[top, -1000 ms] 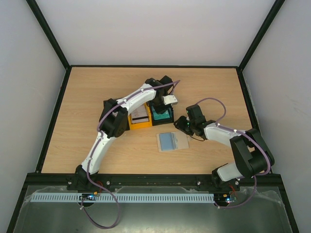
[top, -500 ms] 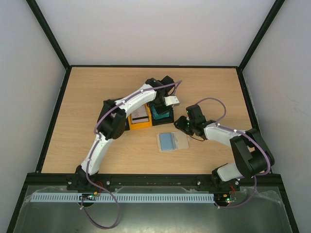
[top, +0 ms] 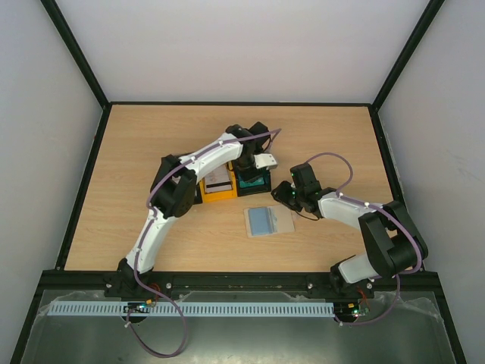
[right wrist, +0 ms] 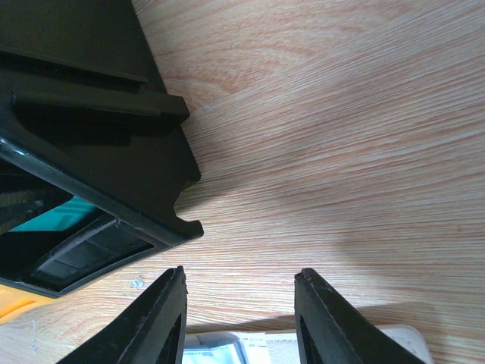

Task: Put the credit cards into the card holder
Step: Pick up the credit card from the storage box.

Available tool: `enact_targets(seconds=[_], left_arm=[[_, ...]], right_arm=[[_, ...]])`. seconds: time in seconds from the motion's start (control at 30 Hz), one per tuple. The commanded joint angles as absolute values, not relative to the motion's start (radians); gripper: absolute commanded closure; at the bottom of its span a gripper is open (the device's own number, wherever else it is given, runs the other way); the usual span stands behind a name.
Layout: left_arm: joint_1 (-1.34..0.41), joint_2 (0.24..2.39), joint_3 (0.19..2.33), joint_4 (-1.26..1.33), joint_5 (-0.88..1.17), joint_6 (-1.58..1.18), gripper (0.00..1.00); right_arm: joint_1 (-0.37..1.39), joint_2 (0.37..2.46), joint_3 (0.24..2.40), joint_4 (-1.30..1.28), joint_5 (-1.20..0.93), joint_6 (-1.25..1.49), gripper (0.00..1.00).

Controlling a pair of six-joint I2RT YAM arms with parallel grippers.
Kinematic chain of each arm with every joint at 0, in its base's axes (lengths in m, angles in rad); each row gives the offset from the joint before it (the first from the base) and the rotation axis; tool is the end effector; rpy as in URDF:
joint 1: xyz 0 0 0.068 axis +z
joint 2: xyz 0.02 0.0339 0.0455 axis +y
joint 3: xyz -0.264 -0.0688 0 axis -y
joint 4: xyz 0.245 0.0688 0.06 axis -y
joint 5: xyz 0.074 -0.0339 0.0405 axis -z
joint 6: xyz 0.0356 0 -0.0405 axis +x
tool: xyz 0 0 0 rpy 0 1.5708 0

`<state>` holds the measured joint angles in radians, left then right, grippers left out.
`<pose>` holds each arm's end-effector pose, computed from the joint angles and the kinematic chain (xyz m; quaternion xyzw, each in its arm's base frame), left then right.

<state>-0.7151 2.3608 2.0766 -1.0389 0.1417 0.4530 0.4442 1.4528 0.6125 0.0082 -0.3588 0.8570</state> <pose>0.3639 -0.3227 0.1823 0.5531 0.8209 -0.0857 0.1130 0.2378 0.1270 0.1539 0.1250 0.9113 0.3476 0.1819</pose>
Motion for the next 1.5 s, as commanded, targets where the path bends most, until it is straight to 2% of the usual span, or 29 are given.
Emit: enact_targets(seconds=[0.0,0.2,0.47,0.57,0.73,0.83,1.0,1.07,1.17,1.33,1.47], left_arm=[[-0.721,2.329,2.074,-1.056,0.136,0.451,0.97],[-0.721,2.256,2.083,-1.064,0.142,0.462,0.98],[-0.717,2.075,2.006,-0.968,0.108,0.368,0.98],[-0.727,2.002,2.027,-0.893,0.023,0.187,0.98],[-0.725,1.831,1.937,-0.723,0.078,-0.203,0.98],[-0.711,1.722,1.803,-0.599,0.168,-0.391,0.98],[-0.689,1.506,1.588,-0.407,0.204,-0.613,0.98],[-0.663,1.428,1.523,-0.334,0.281,-0.692,0.98],[-0.61,1.373,1.459,-0.253,0.43,-0.822,0.98],[-0.517,1.302,1.318,-0.033,0.666,-1.055,0.98],[-0.483,1.275,1.282,0.028,0.733,-1.14,0.98]], right_arm=[[0.44,1.425,0.615,0.004,-0.331,0.852,0.61],[0.439,1.382,0.641,-0.023,-0.331,0.834,0.6],[0.437,1.238,0.675,-0.009,-0.365,0.804,0.54],[0.435,1.188,0.712,0.008,-0.418,0.81,0.51],[0.433,1.127,0.75,0.175,-0.623,0.9,0.45],[0.433,1.079,0.73,0.33,-0.711,1.008,0.43],[0.432,1.028,0.745,0.44,-0.715,1.133,0.42],[0.432,1.04,0.759,0.532,-0.75,1.202,0.41],[0.432,1.086,0.808,0.566,-0.801,1.247,0.41],[0.433,1.137,0.837,0.653,-0.864,1.345,0.5],[0.433,1.152,0.849,0.742,-0.915,1.414,0.49]])
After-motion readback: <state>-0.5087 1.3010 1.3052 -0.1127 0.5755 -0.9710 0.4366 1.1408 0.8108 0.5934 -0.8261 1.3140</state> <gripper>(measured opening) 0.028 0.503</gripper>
